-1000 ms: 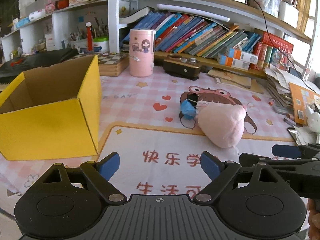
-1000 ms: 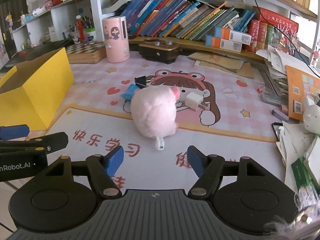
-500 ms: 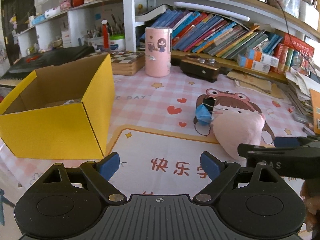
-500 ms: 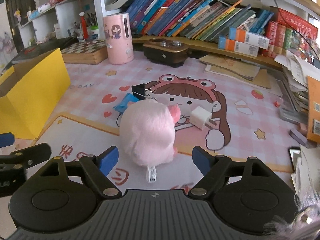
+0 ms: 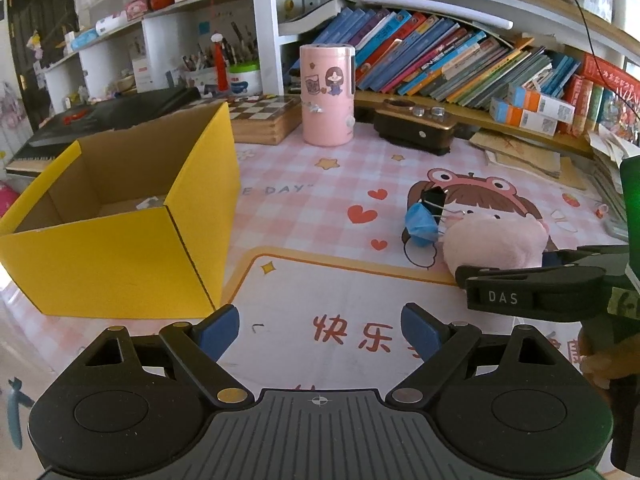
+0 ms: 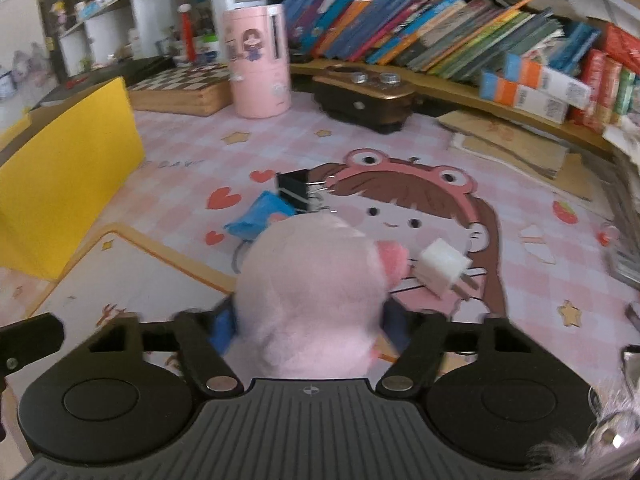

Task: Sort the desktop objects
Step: 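Close the right tool on the pink plush pig, then lift the pig with the right tool while the left tool grasps the blue face mask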

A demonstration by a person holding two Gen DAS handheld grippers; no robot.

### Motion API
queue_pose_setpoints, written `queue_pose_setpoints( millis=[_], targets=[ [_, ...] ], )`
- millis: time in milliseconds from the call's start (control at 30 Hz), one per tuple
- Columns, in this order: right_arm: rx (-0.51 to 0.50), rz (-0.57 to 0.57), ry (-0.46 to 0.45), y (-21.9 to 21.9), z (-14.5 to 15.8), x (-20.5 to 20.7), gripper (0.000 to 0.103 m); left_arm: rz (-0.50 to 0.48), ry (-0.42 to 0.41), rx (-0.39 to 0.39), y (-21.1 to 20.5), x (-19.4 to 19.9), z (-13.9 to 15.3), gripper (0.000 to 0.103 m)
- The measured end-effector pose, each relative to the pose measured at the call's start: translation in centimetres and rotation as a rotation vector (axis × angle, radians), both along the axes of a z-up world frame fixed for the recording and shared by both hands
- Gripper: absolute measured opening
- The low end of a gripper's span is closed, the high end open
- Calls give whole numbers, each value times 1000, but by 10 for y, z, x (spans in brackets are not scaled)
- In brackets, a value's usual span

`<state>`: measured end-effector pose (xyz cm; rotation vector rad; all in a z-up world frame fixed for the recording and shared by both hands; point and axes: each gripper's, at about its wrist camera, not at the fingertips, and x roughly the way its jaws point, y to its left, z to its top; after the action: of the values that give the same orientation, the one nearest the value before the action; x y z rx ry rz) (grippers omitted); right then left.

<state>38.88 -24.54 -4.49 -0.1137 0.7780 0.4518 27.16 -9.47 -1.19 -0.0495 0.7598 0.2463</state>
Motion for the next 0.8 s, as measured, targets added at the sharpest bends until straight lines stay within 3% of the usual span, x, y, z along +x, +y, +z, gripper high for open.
queue_pose_setpoints(
  millis=[200, 467, 800],
  targets=[
    [56, -14, -20, -15, 14, -8, 58, -17, 1, -8, -6, 8, -2, 90],
    [100, -166, -54, -64, 40, -20, 58, -96, -1, -38, -25, 32, -9, 90],
    [84, -230, -75, -99, 44, -44, 59, -174, -48, 23, -53, 82, -29, 88]
  ],
)
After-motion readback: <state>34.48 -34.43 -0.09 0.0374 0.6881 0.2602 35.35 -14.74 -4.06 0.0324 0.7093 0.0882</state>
